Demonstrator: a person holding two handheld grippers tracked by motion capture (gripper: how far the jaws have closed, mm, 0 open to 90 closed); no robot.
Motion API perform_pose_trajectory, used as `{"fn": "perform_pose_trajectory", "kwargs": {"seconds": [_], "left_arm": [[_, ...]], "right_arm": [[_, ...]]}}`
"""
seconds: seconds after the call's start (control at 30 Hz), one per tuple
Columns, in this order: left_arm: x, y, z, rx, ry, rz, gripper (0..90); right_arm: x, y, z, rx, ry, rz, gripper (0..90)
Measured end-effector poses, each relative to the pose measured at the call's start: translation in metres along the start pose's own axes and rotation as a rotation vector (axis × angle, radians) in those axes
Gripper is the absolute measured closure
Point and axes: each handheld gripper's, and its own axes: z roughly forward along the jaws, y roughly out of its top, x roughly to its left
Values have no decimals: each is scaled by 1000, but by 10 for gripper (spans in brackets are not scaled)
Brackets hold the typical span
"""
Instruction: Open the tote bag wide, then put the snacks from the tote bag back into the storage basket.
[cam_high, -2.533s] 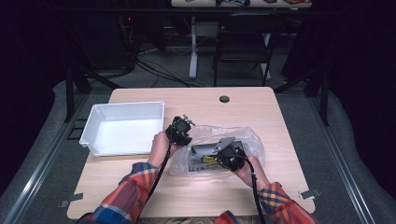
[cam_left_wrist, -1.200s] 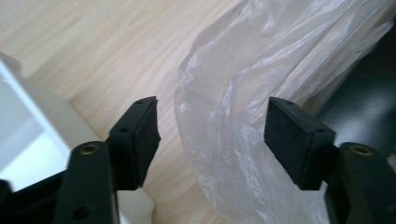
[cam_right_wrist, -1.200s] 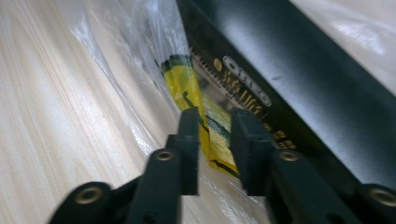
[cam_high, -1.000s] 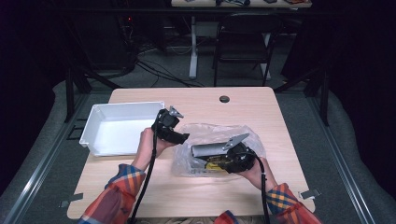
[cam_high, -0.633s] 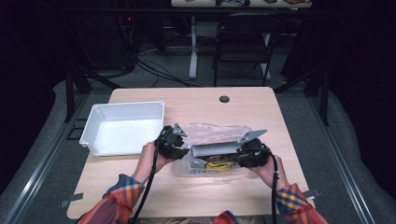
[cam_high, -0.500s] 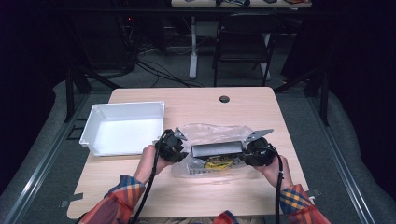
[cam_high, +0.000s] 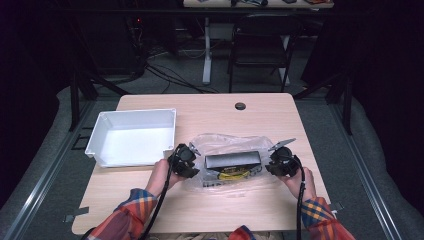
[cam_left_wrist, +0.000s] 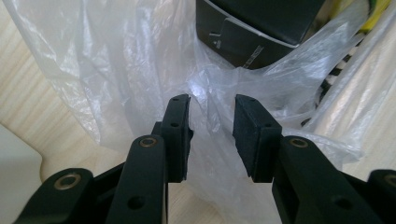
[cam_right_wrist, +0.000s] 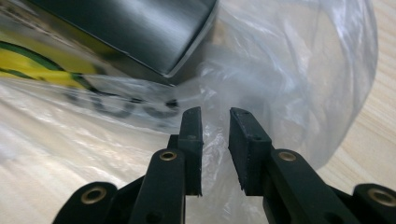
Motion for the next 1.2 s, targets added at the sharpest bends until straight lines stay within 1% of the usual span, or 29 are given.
{"fn": "perform_pose_trajectory", "kwargs": {"seconds": [0.07,0.13,0.2,0.27,0.3,0.4,0.47,0.5,0.57,0.6,0.63,0.67,0.7,0.73,0.77,0.8,0.83,0.9,0.97,1.03,1.07,1.1,1.13,1.2], "left_arm": [[1,-1,1,8,0,0,659],[2,-2,3,9,-7,-3,655],[3,-3,3,13,-11,3,648],[2,-3,0,11,-15,4,625],[3,-3,-3,5,-19,4,597],[2,-1,-13,-22,-22,4,491],[1,1,-21,-49,-29,12,424],[0,3,-25,-61,-24,12,399],[-2,5,-34,-90,-37,12,340],[-2,6,-38,-101,-37,18,325],[-2,8,-43,-113,-32,26,296],[-2,9,-47,-123,-31,26,283],[-1,11,-52,-133,-24,34,274],[-1,12,-56,-151,-20,33,258],[0,14,-61,-157,-26,36,248],[2,15,-64,-171,-20,37,240],[2,16,-66,-182,-16,38,233],[3,19,-71,-191,-18,55,228],[3,24,-73,-191,-22,92,228],[1,31,-74,-186,-16,119,227],[0,35,-74,-179,-19,138,227],[-1,40,-73,-167,-22,160,226],[-3,44,-71,-163,-22,171,221],[-5,52,-66,-147,-44,202,221]], "right_arm": [[-3,0,1,19,-2,-3,747],[-5,0,4,21,2,4,747],[-4,0,4,24,2,3,737],[-3,1,1,17,10,-2,723],[-1,2,-1,0,9,-3,710],[2,5,-13,-40,28,-16,634],[4,7,-21,-65,43,-28,552],[6,8,-24,-84,50,-27,525],[8,11,-32,-108,58,-33,434],[9,12,-36,-116,59,-34,399],[10,13,-39,-120,59,-37,370],[10,13,-42,-130,67,-37,333],[10,13,-44,-128,75,-38,308],[10,13,-46,-128,76,-36,289],[10,13,-48,-126,79,-36,264],[9,12,-50,-126,89,-31,242],[8,11,-51,-117,84,-32,209],[8,10,-53,-113,85,-31,174],[6,9,-54,-113,89,-30,159],[5,8,-55,-100,87,-36,154],[5,7,-54,-106,88,-31,146],[4,6,-54,-101,91,-34,142],[3,6,-53,-101,99,-32,132],[1,4,-53,-98,102,-33,133]]}}
